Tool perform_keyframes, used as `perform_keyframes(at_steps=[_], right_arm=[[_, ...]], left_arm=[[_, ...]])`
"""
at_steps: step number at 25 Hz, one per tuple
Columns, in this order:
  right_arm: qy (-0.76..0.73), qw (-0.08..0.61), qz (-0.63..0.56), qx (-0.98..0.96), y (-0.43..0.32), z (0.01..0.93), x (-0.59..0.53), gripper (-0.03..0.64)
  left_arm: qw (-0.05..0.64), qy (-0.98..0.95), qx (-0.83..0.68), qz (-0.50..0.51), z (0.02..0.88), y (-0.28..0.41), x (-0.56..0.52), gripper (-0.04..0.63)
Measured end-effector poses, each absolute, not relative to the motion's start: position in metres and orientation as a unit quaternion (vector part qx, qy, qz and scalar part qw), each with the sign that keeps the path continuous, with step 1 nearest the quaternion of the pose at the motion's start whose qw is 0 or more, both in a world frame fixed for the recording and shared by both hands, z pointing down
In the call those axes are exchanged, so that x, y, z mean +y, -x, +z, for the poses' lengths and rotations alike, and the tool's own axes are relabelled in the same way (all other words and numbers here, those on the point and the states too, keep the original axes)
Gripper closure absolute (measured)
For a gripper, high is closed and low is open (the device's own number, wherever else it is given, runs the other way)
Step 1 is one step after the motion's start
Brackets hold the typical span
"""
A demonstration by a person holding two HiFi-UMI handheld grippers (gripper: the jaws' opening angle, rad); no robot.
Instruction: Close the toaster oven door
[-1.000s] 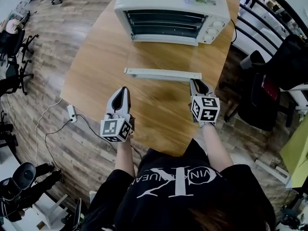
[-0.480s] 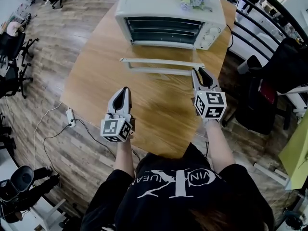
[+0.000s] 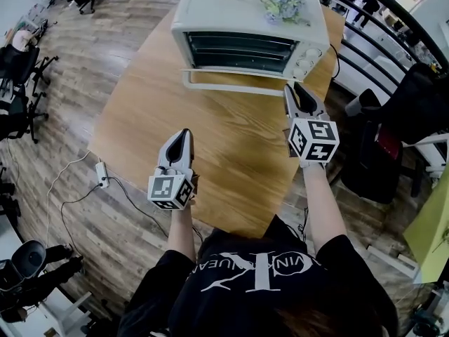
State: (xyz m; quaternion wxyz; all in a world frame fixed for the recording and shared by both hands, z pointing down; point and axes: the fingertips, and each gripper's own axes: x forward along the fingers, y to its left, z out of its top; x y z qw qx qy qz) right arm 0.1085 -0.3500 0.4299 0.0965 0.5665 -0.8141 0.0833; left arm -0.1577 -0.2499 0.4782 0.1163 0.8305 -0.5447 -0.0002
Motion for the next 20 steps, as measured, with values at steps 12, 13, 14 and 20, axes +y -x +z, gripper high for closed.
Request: perform_keyframes(at_steps=[12,13,14,20], right_arm=[[-0.577,0.093,0.059,-0.810,-0.113,0.400,-0.393,0.548],[-0.578,0.092,0.056,-0.809,-0.113,0.398,-0.395,0.548],[-0.578,0.090,0.054,-0.809,-0.113,0.396,-0.398,0.548],[-0.583,0.089,0.043,-0.806,-0.115,0.388,-0.415,0.548]], left_arm=[[0.107,-0.824,-0.556,-0.008,0.464,0.157,-0.256,0.583],[0.106,-0.824,-0.557,-0.008,0.463,0.157,-0.256,0.583],[0.106,-0.823,-0.558,-0.008,0.461,0.158,-0.255,0.584],[0.106,-0.816,-0.568,-0.006,0.461,0.164,-0.249,0.584]])
